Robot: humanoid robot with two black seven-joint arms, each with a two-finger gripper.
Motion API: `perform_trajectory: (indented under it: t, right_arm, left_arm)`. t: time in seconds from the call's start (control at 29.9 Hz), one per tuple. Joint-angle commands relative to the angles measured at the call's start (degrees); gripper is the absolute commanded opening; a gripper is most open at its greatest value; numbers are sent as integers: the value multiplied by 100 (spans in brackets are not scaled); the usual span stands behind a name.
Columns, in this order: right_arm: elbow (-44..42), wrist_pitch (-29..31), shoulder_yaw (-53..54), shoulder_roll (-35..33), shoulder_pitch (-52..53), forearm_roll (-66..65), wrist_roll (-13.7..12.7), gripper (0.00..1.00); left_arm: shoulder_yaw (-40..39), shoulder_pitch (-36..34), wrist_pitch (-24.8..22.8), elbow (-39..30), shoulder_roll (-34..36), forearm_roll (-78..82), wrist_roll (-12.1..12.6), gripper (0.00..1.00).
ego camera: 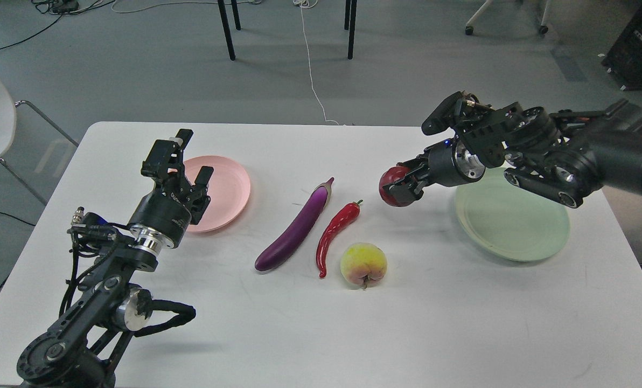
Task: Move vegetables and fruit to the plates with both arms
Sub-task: 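Carry the pomegranate onto the green plate and release it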
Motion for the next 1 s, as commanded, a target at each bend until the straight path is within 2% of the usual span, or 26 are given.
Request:
perform_trajectory:
  t: [0.0, 0.2, 0.4, 0.64, 0.97]
  right_arm:
    - [270, 9, 60, -652, 176, -52, -2, 53]
    - [298, -105, 33, -1487, 54, -525, -2, 53]
    - [131, -483, 16, -1778, -456, -764, -2, 53]
    - [16, -518, 33, -1717, -904, -790, -2, 54]
    - [-502, -589, 42, -1261, -1125, -782, -2, 58]
  left_arm:
    - [1, -8, -1, -8, -6, 0, 0, 98]
    - [19, -8, -1, -52, -23, 0, 0, 98]
    - [45, -8, -1, -52, -50, 9, 0, 98]
    - [45, -8, -9, -52, -50, 9, 0, 98]
    - [45, -8, -9, -69, -50, 9, 0, 98]
